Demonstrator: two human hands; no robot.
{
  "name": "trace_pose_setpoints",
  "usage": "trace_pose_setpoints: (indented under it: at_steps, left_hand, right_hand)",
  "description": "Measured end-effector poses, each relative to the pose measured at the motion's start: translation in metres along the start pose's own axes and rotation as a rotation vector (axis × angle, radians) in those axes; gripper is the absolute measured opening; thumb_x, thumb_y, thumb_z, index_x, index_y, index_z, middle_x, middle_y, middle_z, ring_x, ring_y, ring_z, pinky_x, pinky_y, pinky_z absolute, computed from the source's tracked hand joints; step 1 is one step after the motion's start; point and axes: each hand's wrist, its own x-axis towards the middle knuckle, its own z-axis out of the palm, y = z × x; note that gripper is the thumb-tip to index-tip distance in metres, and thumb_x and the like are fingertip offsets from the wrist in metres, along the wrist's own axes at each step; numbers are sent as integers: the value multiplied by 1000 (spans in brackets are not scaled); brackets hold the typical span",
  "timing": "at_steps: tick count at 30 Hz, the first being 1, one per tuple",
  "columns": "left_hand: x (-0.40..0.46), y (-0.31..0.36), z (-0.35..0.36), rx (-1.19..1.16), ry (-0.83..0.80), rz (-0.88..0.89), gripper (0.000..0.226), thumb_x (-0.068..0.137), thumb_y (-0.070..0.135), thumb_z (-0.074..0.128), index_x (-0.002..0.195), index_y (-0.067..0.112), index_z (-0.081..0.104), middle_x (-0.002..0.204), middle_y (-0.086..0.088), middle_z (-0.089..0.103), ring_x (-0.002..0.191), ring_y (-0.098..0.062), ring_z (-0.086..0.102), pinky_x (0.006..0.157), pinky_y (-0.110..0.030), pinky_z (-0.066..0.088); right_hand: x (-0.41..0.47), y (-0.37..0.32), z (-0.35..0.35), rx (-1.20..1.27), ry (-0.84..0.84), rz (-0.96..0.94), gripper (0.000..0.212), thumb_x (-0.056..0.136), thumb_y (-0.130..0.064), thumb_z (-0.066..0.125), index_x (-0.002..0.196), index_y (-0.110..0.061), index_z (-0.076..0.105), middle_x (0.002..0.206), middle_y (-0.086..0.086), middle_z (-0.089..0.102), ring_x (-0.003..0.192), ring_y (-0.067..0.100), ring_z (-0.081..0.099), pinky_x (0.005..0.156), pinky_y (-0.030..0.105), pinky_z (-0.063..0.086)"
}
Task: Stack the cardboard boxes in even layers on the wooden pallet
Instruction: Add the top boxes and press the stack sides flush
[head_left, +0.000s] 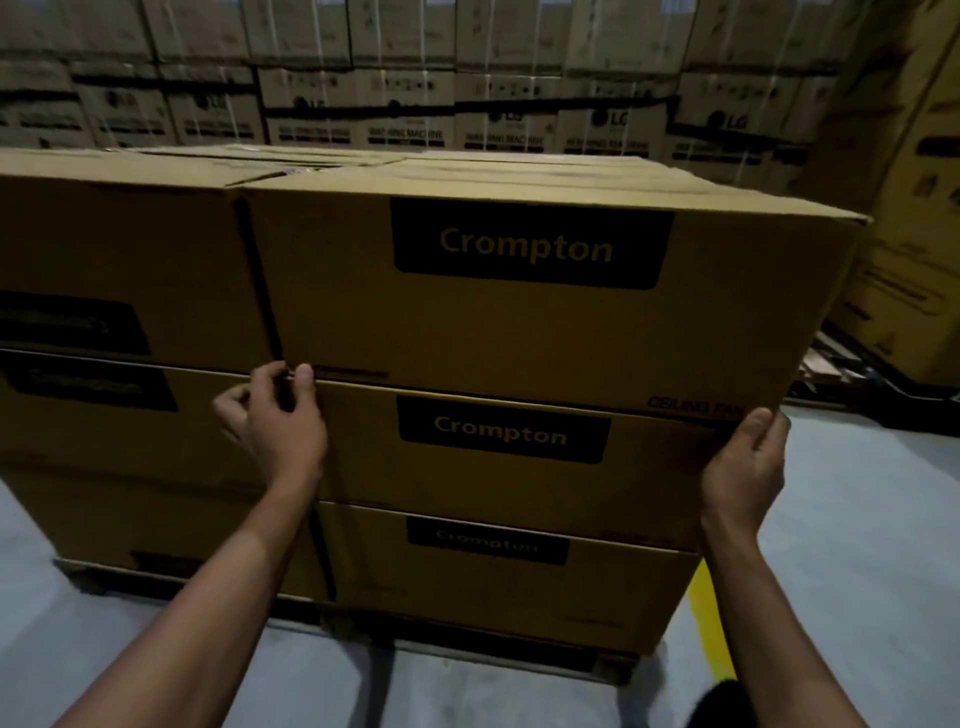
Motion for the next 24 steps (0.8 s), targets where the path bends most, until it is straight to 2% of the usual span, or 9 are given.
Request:
trace_pose_setpoints:
  at_steps: [6, 8, 11, 16, 18, 21, 24]
  left_hand:
    - [-3, 10, 2, -77, 27, -42, 28, 100, 45, 63, 121, 26, 63, 144, -8, 34, 129, -27, 39, 80, -24, 46]
    - [-3, 11, 3, -90, 31, -43, 28, 100, 42, 63, 122, 24, 63, 145, -9, 34, 129, -27, 39, 75, -19, 43]
    - [-4, 11, 3, -107, 29, -57, 27, 101, 39, 63, 123, 23, 63, 147, -9, 32, 131, -26, 38, 72, -18, 43]
    - [-2, 8, 5, -116, 41, -24, 24, 102, 36, 63, 123, 24, 62, 147, -9, 32, 130, -24, 41, 80, -20, 49]
    - [0, 6, 7, -122, 47, -29, 24, 102, 37, 63, 122, 26, 62, 147, -8, 32, 131, -25, 41, 85, -24, 51]
    - [1, 4, 9, -131, 58, -36, 24, 102, 37, 63, 123, 27, 61, 148, -8, 33, 132, -25, 41, 83, -23, 52]
    - [0, 5, 11, -137, 76, -35, 25, 102, 35, 63, 124, 24, 61, 148, -10, 33, 131, -23, 40, 79, -20, 50]
  right_hand:
    - [4, -2, -10, -22, -98, 13, 39, 111, -45, 28, 128, -22, 55, 106, -5, 61, 91, 20, 56, 79, 34, 39]
    - [2, -3, -10, -11, -124, 31, 38, 111, -47, 28, 129, -26, 54, 97, -15, 59, 84, 9, 56, 80, 35, 42]
    - [1, -4, -12, 8, -149, 38, 38, 111, -48, 28, 132, -29, 53, 98, -27, 56, 86, -5, 53, 82, 34, 44]
    - [4, 0, -13, 34, -178, 17, 41, 111, -48, 28, 137, -28, 52, 109, -16, 61, 91, -5, 55, 76, 29, 45]
    - [5, 1, -13, 42, -185, 15, 42, 110, -48, 29, 139, -28, 52, 110, -18, 60, 93, -8, 55, 77, 27, 44]
    - [7, 2, -14, 43, -188, 6, 41, 110, -50, 30, 141, -33, 51, 110, -26, 58, 95, -9, 54, 79, 22, 43]
    - [7, 3, -14, 57, -185, -9, 41, 110, -50, 31, 141, -33, 52, 117, -19, 61, 100, -3, 57, 79, 19, 43]
